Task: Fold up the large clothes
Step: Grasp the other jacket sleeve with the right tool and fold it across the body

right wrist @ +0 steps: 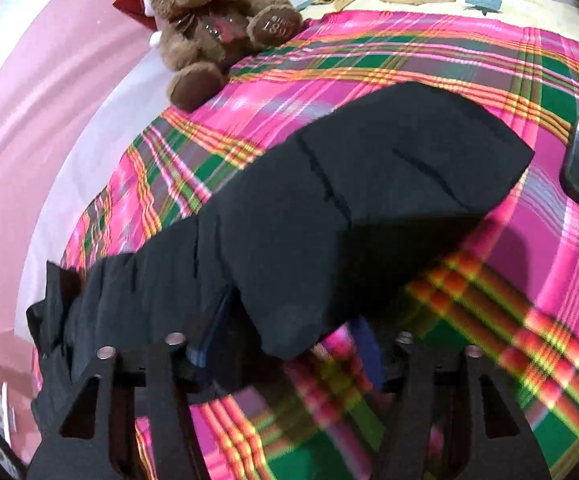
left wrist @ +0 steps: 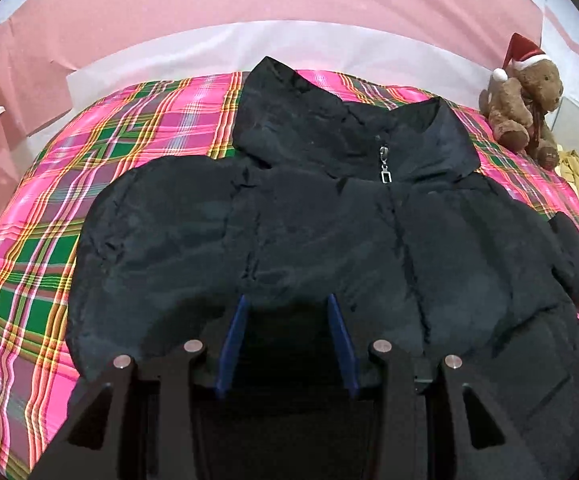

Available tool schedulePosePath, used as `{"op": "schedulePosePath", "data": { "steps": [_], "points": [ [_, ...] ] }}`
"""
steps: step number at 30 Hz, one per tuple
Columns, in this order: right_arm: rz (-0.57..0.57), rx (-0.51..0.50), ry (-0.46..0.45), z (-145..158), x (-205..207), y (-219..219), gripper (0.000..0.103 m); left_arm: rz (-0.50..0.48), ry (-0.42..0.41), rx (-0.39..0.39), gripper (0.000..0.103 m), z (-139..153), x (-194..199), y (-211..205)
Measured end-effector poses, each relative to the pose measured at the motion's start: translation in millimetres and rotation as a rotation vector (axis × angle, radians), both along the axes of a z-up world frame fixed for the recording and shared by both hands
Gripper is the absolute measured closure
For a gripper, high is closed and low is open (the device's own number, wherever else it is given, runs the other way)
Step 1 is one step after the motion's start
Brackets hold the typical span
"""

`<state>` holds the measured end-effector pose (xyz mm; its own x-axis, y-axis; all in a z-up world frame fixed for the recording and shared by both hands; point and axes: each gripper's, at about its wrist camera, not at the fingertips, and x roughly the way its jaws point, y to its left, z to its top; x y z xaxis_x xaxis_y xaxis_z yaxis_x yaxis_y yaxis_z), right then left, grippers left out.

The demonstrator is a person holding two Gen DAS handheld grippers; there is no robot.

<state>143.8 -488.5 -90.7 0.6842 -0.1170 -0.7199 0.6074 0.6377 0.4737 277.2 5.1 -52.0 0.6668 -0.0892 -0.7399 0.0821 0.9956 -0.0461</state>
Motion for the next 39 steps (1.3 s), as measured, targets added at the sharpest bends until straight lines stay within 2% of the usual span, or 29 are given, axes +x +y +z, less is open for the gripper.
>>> {"op": "schedulePosePath", "data": {
  "steps": [1,4,10,15,19,21,26,29,33,35,38,39],
  "points": [
    [0.01,0.005,-0.004,0.0,1.7,-0.8,0.083,0.0,0.001,0.001,0.059,0.0,-0.3,-0.3],
    [0.014,-0.013,-0.028,13.9,-1.8,5.4,0.091,-0.003,0.002,-0.002,0.059,1.3,0.5,-0.3],
    [0.088,-0.133,-0.163,96.0,-15.4,49.2,0.092,-0.014,-0.011,-0.032,0.059,16.8,-8.3,4.8],
    [0.221,-0.21,-0.278,171.3,-13.0,106.4,0.092,-0.018,-0.057,-0.062,0.059,41.9,-24.0,12.9],
    [0.373,-0.239,-0.326,208.1,4.3,169.9,0.092,-0.012,-0.101,-0.082,0.059,62.9,-39.0,27.4],
    [0.443,-0.244,-0.332,214.2,16.0,201.5,0.092,-0.004,-0.114,-0.093,0.059,69.7,-45.4,37.4],
    [0.601,-0.247,-0.288,198.6,60.7,274.4,0.092,0.027,-0.132,-0.104,0.059,75.2,-59.9,63.9],
    [0.677,-0.229,-0.238,172.5,86.4,311.5,0.091,0.053,-0.136,-0.111,0.059,73.9,-65.3,81.2],
    [0.761,-0.192,-0.153,121.2,115.6,343.8,0.088,0.087,-0.141,-0.123,0.059,70.3,-71.2,99.2],
    [0.804,-0.169,-0.103,93.0,127.2,359.4,0.085,0.1,-0.141,-0.13,0.059,68.0,-72.3,105.8],
    [0.849,-0.149,-0.057,64.6,137.1,371.3,0.07,0.106,-0.139,-0.138,0.06,65.5,-71.7,109.7],
    [0.865,-0.148,-0.041,55.9,139.8,376.4,0.062,0.106,-0.138,-0.141,0.06,64.8,-71.0,109.9]
  ]
}}
